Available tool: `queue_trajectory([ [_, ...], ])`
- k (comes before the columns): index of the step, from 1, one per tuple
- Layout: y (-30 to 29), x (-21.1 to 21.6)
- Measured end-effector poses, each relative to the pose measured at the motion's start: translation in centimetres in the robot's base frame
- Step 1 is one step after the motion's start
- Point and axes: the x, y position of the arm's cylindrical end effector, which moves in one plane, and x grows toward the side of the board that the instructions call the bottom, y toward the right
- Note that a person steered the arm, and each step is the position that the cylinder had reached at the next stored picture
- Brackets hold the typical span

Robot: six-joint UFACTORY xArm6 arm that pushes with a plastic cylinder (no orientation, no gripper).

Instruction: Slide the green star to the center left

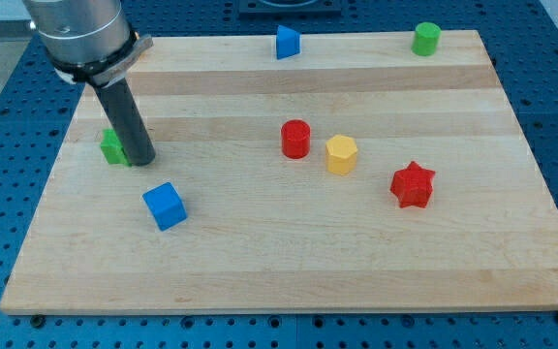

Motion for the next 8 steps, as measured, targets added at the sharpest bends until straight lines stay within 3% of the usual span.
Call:
queue_trajectory([
  [6,-2.1,-1.4],
  [8,-2.6,0.7],
])
